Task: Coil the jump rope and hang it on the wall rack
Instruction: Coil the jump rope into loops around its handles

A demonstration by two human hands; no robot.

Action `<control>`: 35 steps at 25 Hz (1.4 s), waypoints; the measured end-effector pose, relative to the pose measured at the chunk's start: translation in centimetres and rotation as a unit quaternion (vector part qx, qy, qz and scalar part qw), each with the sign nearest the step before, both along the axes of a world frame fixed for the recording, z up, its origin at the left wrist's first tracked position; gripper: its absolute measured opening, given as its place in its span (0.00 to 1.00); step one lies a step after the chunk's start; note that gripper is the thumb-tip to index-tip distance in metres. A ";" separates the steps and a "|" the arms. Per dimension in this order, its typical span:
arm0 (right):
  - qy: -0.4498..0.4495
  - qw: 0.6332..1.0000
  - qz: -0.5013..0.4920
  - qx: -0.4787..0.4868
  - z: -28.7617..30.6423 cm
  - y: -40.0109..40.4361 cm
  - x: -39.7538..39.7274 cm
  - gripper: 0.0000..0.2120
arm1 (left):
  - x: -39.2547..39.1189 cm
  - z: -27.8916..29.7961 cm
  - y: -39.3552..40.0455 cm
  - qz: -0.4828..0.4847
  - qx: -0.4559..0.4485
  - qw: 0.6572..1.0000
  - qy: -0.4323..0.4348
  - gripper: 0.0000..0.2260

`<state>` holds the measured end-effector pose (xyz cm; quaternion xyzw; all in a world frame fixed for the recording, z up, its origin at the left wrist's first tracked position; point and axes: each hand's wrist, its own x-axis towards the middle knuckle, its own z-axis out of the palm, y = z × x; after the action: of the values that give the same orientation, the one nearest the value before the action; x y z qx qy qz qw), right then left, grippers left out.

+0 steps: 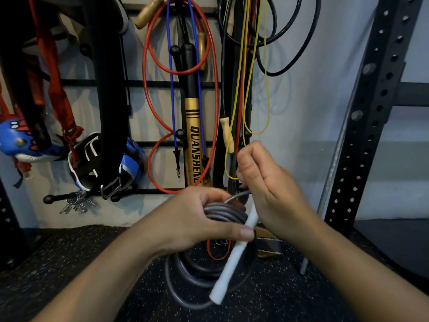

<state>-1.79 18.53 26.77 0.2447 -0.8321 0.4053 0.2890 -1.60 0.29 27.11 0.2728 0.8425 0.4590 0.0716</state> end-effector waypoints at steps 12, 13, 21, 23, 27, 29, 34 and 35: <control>-0.129 0.984 0.027 -0.124 0.2 1.9 -1.3 0.31 | 0.0 -1.3 1.0 0.154 0.261 0.952 -0.040 0.13; -0.150 0.979 0.043 -0.131 0.2 1.8 -1.0 0.31 | 0.0 -1.2 1.0 0.163 0.310 0.935 -0.060 0.14; -0.211 0.944 0.123 -0.223 -1.6 -0.8 0.1 0.20 | 0.6 -1.9 3.7 0.250 0.534 0.797 -0.129 0.11; -0.214 0.938 0.121 -0.246 -1.7 -0.5 -0.1 0.15 | 0.8 -2.4 4.2 0.242 0.540 0.795 -0.133 0.10; -0.249 0.918 0.143 -0.273 -1.5 0.3 -0.6 0.15 | 0.2 -3.1 3.6 0.182 0.502 0.826 -0.180 0.12; -0.260 0.923 0.124 -0.255 -1.1 0.9 -0.8 0.15 | -0.3 -3.4 2.8 0.166 0.467 0.848 -0.188 0.17; -0.288 0.940 0.095 -0.155 0.3 2.7 -0.7 0.15 | -1.9 -1.6 -2.1 0.200 0.376 0.905 0.020 0.37; -0.290 0.942 0.097 -0.140 0.4 2.7 -0.7 0.16 | -2.0 -1.0 -2.8 0.172 0.283 0.941 0.077 0.41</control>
<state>-2.45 21.24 27.21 0.1535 -0.7868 0.5973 0.0257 -3.56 -2.53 26.11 0.1677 0.7149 0.6612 -0.1536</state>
